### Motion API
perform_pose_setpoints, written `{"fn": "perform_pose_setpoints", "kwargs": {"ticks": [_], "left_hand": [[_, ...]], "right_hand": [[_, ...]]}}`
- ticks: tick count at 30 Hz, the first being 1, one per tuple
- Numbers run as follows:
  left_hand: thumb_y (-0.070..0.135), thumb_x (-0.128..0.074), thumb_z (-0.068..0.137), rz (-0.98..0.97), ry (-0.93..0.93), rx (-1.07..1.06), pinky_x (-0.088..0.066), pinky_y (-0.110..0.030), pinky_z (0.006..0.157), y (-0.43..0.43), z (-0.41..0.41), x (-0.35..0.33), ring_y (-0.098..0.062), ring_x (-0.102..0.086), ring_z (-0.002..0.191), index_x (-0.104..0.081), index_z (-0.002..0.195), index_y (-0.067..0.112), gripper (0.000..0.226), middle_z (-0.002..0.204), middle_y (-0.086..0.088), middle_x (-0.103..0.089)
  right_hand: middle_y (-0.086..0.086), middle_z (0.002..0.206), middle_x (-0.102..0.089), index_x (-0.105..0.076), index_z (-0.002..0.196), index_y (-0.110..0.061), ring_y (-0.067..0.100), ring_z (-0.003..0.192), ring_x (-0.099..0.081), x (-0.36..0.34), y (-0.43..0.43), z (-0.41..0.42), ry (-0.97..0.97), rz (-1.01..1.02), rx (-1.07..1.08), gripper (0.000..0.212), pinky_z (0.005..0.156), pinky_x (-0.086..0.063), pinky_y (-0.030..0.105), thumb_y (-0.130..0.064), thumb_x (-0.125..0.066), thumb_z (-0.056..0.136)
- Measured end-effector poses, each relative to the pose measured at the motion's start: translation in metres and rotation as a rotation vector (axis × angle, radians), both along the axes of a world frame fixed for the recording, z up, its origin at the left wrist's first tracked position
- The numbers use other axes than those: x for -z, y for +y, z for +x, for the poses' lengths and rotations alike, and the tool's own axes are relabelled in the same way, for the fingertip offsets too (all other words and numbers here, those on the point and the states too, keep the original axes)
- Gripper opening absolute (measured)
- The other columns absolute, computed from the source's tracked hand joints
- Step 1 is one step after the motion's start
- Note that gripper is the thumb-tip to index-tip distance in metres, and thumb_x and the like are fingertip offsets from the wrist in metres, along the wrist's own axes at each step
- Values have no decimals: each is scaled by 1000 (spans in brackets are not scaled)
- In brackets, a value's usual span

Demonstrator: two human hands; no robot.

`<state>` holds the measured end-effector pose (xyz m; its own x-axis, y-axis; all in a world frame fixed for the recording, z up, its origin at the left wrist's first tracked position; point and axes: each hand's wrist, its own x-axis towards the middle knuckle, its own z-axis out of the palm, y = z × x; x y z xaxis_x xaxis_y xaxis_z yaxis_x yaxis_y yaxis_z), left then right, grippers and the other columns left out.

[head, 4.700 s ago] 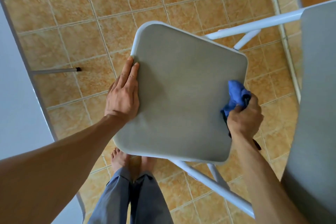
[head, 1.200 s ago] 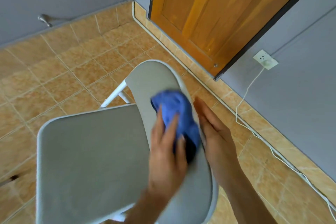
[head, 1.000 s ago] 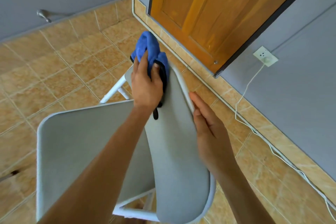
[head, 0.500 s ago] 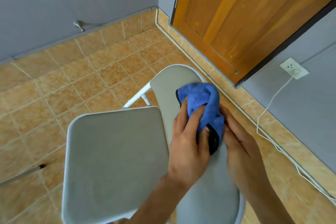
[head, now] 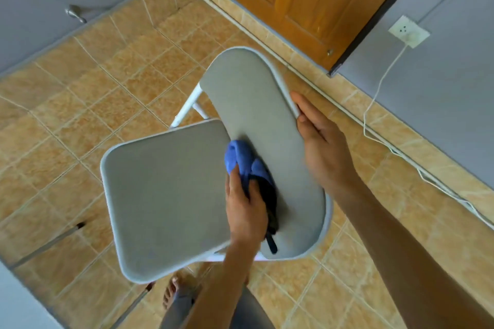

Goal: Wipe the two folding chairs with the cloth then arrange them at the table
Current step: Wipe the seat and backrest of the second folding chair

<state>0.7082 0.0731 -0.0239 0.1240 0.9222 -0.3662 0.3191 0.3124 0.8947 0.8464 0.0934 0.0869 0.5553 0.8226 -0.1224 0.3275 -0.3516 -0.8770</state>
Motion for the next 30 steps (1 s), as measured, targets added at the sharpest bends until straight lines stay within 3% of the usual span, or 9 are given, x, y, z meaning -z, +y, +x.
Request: {"fn": "perform_pose_setpoints", "kwargs": {"ticks": [2,4,6,9,11,16,20,24,30], "left_hand": [[32,-41,88,51,11,71,-36,-40,112,-78,-16,-18,-14,-38,140,-41,143,38,55,154,3,-39],[30,-42,88,126,-21,110,-29,-24,116,-121,-21,-44,5,-21,144,-28,135,66,61,161,15,-21],[17,-46,92,175,-111,155,-27,-22,116,-115,-8,-70,3,-20,146,-25,131,73,72,162,16,-19],[7,-45,94,314,-276,191,-43,-41,103,-42,23,-86,-23,-51,127,-49,137,35,51,144,-10,-47],[5,-42,93,431,-194,143,-45,-46,98,16,41,-73,-32,-57,117,-53,134,12,43,134,-19,-53],[8,-42,95,229,50,13,-34,-35,112,56,26,-1,-30,-42,138,-44,145,13,50,149,-13,-45],[11,-42,97,-13,82,68,-46,-28,86,-36,-26,18,-29,-57,117,-46,139,25,45,129,-4,-58],[30,-35,89,237,1,350,-32,-21,100,-104,-35,-42,-2,-35,120,-36,130,60,51,154,20,-29],[16,-34,84,461,-6,185,-32,-28,98,8,25,-44,-28,-47,130,-56,128,21,50,144,-9,-50]], "right_hand": [[-18,147,-52,-54,144,-28,-8,135,-44,1,-2,-3,16,10,-4,43,116,-34,21,-13,-41,106],[-18,146,-53,-54,144,-28,-9,134,-44,2,-7,-4,31,14,4,42,114,-33,14,-14,-42,106],[-19,145,-54,-55,142,-29,-9,133,-46,1,-10,-2,66,0,5,41,111,-34,10,-15,-42,106],[-8,137,-61,-60,135,-22,3,125,-57,-4,-9,6,202,3,95,34,106,-42,16,-17,-45,105],[-5,128,-69,-66,128,-26,10,118,-65,-8,-12,8,439,14,231,31,100,-52,28,-21,-46,104],[-28,121,-62,-60,133,-37,-17,98,-60,-2,-45,-9,158,-57,157,35,78,-49,8,-27,-40,107],[-22,137,-57,-55,138,-35,-7,122,-53,11,-50,-11,27,2,109,37,100,-44,16,-28,-33,109],[-22,139,-56,-55,133,-38,-9,127,-50,17,-48,-10,-16,55,123,34,104,-37,10,-26,-34,109],[-20,136,-59,-58,136,-30,-7,126,-52,19,-49,-8,-21,78,135,36,109,-41,17,-23,-36,109]]}}
